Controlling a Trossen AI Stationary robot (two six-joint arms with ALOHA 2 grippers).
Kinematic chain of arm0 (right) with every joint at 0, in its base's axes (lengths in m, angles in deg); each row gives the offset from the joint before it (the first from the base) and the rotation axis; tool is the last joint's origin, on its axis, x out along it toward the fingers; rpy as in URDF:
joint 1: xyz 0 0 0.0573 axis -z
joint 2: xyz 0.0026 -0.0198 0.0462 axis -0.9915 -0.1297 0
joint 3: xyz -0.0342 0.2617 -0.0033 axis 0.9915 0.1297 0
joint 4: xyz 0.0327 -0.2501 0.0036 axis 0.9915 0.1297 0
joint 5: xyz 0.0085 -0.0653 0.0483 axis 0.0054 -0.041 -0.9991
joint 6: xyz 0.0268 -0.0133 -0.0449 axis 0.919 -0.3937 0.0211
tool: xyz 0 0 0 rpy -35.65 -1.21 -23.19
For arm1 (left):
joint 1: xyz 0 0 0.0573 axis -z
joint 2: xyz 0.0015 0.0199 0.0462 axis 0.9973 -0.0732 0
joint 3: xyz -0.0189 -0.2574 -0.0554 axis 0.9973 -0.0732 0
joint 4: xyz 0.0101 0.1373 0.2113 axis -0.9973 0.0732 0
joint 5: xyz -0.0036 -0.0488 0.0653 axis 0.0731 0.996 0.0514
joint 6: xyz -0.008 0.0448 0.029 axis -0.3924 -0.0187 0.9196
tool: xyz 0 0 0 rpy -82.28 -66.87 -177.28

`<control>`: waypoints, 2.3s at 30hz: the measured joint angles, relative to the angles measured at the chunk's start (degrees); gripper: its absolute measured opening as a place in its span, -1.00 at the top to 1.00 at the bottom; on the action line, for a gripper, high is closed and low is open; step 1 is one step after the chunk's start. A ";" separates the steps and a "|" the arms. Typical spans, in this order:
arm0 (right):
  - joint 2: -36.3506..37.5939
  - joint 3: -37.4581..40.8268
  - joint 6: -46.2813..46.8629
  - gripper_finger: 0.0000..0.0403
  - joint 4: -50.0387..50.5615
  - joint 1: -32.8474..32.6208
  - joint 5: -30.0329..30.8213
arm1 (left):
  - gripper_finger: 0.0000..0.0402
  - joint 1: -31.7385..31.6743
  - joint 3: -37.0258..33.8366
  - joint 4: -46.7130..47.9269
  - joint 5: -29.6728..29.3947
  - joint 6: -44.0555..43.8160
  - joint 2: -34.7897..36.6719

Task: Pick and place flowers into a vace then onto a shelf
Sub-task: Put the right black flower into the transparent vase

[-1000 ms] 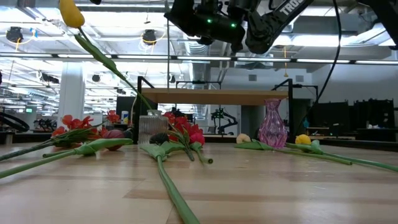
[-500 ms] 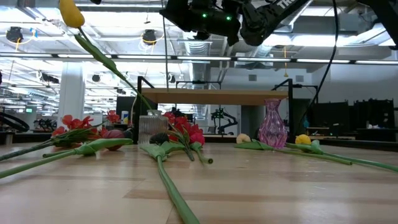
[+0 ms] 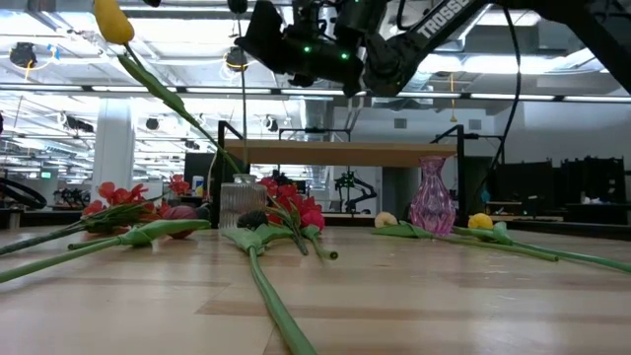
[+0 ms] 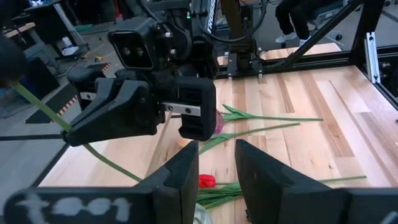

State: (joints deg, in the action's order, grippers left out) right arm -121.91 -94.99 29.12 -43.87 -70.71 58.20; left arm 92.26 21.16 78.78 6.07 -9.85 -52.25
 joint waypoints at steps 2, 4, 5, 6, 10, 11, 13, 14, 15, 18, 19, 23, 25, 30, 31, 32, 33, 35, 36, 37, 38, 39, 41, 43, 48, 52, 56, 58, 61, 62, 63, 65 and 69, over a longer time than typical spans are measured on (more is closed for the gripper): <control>0.03 0.00 0.02 1.00 -0.04 0.20 -0.08 | 0.52 -0.01 0.00 0.00 0.00 0.00 0.00; 0.03 0.00 0.02 1.00 -0.04 0.24 -0.10 | 0.52 0.00 0.00 0.00 0.00 0.00 0.00; 0.03 0.00 0.01 1.00 -0.02 0.27 -0.10 | 0.52 0.00 0.00 0.00 0.00 0.00 0.00; 0.03 0.00 0.02 1.00 -0.02 0.27 -0.09 | 0.52 -0.02 0.00 0.00 0.00 0.00 0.00; 0.06 0.04 0.00 1.00 0.48 0.20 -0.26 | 0.52 -0.01 0.00 0.00 0.00 -0.02 0.00; 0.06 0.04 0.00 1.00 0.48 0.20 -0.32 | 0.52 0.00 0.00 0.00 0.00 -0.02 0.00; 0.11 0.04 0.00 1.00 0.46 0.20 -0.32 | 0.52 -0.02 0.00 0.00 0.00 -0.02 0.00; 0.12 0.04 0.00 1.00 0.47 0.20 -0.32 | 0.52 -0.01 0.00 0.00 0.00 -0.04 0.00; 0.12 0.04 0.00 1.00 0.46 0.20 -0.32 | 0.52 0.00 0.00 0.00 0.00 -0.03 0.00; 0.12 0.04 -0.04 1.00 0.48 0.22 -0.32 | 0.52 -0.02 0.00 0.00 0.00 -0.04 0.00; 0.12 0.04 -0.04 1.00 0.46 0.22 -0.32 | 0.52 0.00 0.00 0.00 0.00 -0.04 0.00; 0.12 0.07 -0.07 1.00 0.48 0.20 -0.32 | 0.52 0.00 0.00 0.02 0.00 -0.02 0.00; 0.12 0.07 -0.07 1.00 0.48 0.20 -0.32 | 0.52 0.00 0.00 0.02 0.00 -0.03 0.00; 0.12 0.09 -0.48 1.00 0.68 -0.06 -0.32 | 0.52 -0.01 0.00 0.02 0.00 -0.03 0.00; 0.12 0.09 -0.52 1.00 0.75 -0.13 -0.34 | 0.52 -0.02 0.00 0.02 0.00 -0.04 0.00; 0.12 0.09 -0.52 1.00 0.83 -0.18 -0.36 | 0.52 0.00 0.00 0.02 0.00 -0.03 0.00; 0.12 0.09 -0.52 1.00 0.85 -0.19 -0.38 | 0.52 -0.01 0.00 0.02 0.00 -0.02 0.00; 0.12 0.09 -0.52 1.00 0.85 -0.19 -0.47 | 0.52 0.00 0.00 0.02 0.00 -0.04 0.00; 0.12 0.09 -0.52 0.99 0.87 -0.19 -0.47 | 0.52 -0.02 0.00 0.02 0.00 -0.03 0.00; 0.12 0.09 -0.52 0.99 0.90 -0.17 -0.46 | 0.52 0.00 0.00 0.02 0.00 -0.04 0.00; 0.10 0.09 -0.52 0.99 0.99 -0.17 -0.45 | 0.52 -0.02 0.00 0.02 0.00 -0.02 0.00; 0.10 0.09 -0.52 0.99 1.23 -0.17 -0.43 | 0.52 -0.02 0.00 0.02 0.00 -0.02 0.00; 0.08 0.09 -0.52 0.99 1.81 -0.17 -0.41 | 0.52 -0.02 0.00 0.02 0.00 -0.02 0.00; 0.02 0.09 -0.50 0.99 2.21 -0.17 -0.43 | 0.52 -0.01 0.00 0.02 0.00 -0.02 0.00; 0.01 0.09 -0.52 0.99 2.19 -0.21 -0.41 | 0.52 -0.02 0.00 0.02 0.00 -0.02 0.00; 0.01 0.09 -0.55 0.99 1.42 -0.19 -0.39 | 0.52 -0.01 0.00 0.02 0.00 -0.02 0.00; 0.01 0.09 -0.57 0.99 -0.09 -0.19 -0.30 | 0.52 -0.02 0.00 0.04 0.00 -0.02 0.00; 0.01 0.09 -0.58 0.99 -0.03 -0.19 -0.32 | 0.52 -0.01 0.00 0.05 0.00 -0.02 0.00; 0.01 0.09 -0.96 0.99 -0.06 -0.19 -0.31 | 0.52 0.00 0.00 0.05 0.00 -0.02 0.00; 0.01 0.09 -1.51 0.99 -0.04 -0.19 -0.30 | 0.52 -0.01 0.00 0.04 0.00 -0.02 0.00; 0.01 0.09 -1.86 0.99 -0.04 -0.19 -0.30 | 0.52 -0.01 0.00 0.03 0.00 -0.02 0.00; 0.01 0.09 -1.95 0.99 -0.07 -0.19 -0.30 | 0.52 -0.01 0.00 0.04 0.00 -0.02 0.00; -0.01 0.09 -1.99 0.99 -0.25 -0.19 -0.30 | 0.52 -0.01 0.00 0.05 0.00 -0.02 0.00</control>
State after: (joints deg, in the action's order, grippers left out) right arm -121.92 -94.91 27.13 -44.12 -70.91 57.90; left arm 92.25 21.16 78.83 6.07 -9.87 -52.25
